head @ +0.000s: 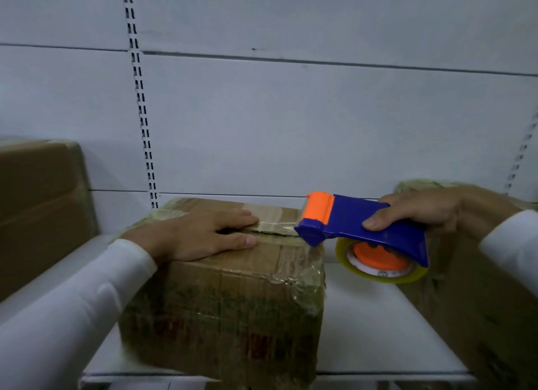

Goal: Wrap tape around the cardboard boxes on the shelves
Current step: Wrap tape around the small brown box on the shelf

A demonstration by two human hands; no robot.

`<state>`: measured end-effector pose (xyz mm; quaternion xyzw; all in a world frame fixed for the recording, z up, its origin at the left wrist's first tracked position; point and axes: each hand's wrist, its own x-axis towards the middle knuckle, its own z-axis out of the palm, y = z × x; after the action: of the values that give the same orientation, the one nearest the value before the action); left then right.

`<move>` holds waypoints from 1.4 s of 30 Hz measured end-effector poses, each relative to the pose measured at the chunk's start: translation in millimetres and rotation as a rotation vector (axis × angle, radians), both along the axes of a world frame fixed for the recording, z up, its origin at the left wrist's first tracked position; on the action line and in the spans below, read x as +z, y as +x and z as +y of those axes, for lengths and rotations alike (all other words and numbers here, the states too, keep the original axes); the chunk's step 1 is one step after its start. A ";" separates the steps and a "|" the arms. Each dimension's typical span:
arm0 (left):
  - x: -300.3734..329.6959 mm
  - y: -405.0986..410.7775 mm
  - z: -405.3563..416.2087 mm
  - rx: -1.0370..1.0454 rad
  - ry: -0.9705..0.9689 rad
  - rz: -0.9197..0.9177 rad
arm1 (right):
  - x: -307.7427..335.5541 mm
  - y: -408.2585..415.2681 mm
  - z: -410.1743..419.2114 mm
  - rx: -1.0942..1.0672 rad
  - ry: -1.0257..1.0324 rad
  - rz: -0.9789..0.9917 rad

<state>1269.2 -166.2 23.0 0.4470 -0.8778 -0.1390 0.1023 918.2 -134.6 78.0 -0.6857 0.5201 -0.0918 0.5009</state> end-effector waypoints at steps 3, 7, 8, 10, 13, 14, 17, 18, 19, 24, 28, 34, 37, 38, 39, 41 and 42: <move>-0.2 -0.5 0.7 0.003 -0.003 0.004 | 1.6 -14.5 9.4 -0.020 0.043 -0.005; 1.8 -2.0 2.8 0.039 -0.047 -0.011 | -9.9 -41.4 24.7 -0.048 0.072 0.086; 3.0 -3.8 3.0 0.048 -0.069 -0.031 | -14.1 -45.5 27.7 -0.070 0.071 0.076; 7.1 -7.7 4.7 0.087 -0.122 -0.082 | -23.6 -45.9 30.4 -0.077 0.042 0.082; 15.8 -25.9 16.6 0.175 -0.197 -0.160 | -34.0 -35.9 26.1 -0.084 -0.019 0.129; 16.5 -39.6 23.1 0.189 -0.225 -0.172 | -36.8 -33.7 23.8 -0.096 -0.026 0.117; 14.6 -96.5 47.6 0.158 -0.176 -0.079 | -44.6 -29.1 17.5 -0.111 -0.024 0.063; 12.2 -111.2 52.0 0.135 -0.136 -0.073 | -47.8 -27.0 16.3 -0.109 -0.024 0.044; 9.1 -120.3 55.1 0.135 -0.110 -0.102 | -51.5 -24.8 15.0 -0.100 -0.029 0.025; -0.6 -99.1 61.2 0.207 -0.090 -0.031 | -65.5 -9.8 19.0 -0.049 -0.036 -0.046; -1.9 -82.4 61.1 0.233 -0.085 -0.008 | -65.6 -10.1 29.4 -0.032 -0.058 -0.063; 0.5 -77.0 54.4 0.175 -0.064 0.013 | -65.2 -12.3 48.7 -0.080 -0.079 -0.036; -1.0 -73.6 49.5 0.166 -0.052 -0.008 | -61.4 -6.4 54.7 -0.132 -0.070 -0.022; -1.7 -73.9 48.6 0.169 -0.054 -0.018 | -61.9 -1.5 55.2 -0.155 -0.062 -0.011; -2.6 -74.1 46.8 0.172 -0.057 -0.024 | -63.5 4.7 55.0 -0.179 -0.050 0.001; -4.4 -74.7 44.8 0.162 -0.066 -0.017 | -66.6 19.0 53.3 -0.228 -0.035 0.024; -4.6 -75.0 44.7 0.156 -0.071 -0.016 | -66.3 25.6 52.3 -0.249 -0.045 0.044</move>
<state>1194.2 -121.5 18.4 0.5111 -0.8454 -0.0959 0.1216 943.8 -82.3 11.7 -0.6287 0.6098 -0.1498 0.4587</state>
